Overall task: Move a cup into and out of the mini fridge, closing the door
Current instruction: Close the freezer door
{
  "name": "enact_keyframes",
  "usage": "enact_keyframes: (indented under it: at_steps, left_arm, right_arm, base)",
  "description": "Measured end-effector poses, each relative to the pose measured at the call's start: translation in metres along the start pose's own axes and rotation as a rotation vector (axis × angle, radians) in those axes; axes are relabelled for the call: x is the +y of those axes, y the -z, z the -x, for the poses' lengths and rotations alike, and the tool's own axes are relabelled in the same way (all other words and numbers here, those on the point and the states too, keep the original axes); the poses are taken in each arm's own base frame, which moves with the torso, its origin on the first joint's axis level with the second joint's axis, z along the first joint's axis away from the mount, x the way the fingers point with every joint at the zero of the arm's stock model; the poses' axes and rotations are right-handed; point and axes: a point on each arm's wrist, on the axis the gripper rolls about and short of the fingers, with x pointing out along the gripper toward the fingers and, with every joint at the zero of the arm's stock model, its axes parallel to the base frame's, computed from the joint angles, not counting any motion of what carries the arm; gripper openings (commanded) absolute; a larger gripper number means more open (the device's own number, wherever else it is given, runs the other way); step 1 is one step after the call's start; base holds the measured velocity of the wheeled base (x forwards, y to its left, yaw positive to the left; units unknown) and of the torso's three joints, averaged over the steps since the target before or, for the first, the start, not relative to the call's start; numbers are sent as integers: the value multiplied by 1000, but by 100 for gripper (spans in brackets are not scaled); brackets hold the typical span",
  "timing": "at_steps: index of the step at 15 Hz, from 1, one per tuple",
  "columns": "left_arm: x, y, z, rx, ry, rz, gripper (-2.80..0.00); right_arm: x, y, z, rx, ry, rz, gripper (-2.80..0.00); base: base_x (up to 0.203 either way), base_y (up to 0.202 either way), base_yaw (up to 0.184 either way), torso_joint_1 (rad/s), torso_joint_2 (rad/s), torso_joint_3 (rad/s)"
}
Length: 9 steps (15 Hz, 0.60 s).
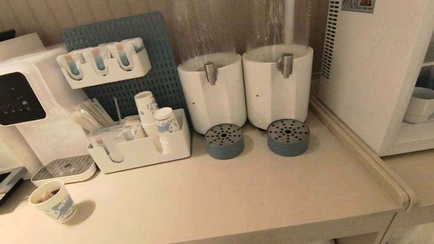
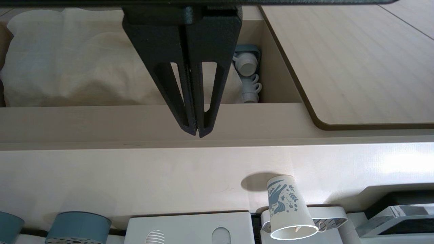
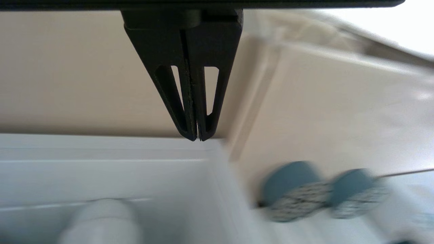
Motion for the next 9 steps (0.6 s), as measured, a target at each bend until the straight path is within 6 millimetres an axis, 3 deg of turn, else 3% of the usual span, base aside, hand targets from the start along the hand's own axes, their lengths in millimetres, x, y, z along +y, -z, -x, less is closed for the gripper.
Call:
enact_keyframes:
  at_steps: [5,9]
  left_arm:
    - [0,0,0,0,0,1,-280]
    - [0,0,0,0,0,4,-280]
  right_arm:
    - [29,-17,22,-22,-136,4,-280]
    - [63,-42,40,-18,-326,-37,-280]
  base:
    - [0,0,0,0,0,0]
    - [0,0,0,0,0,0]
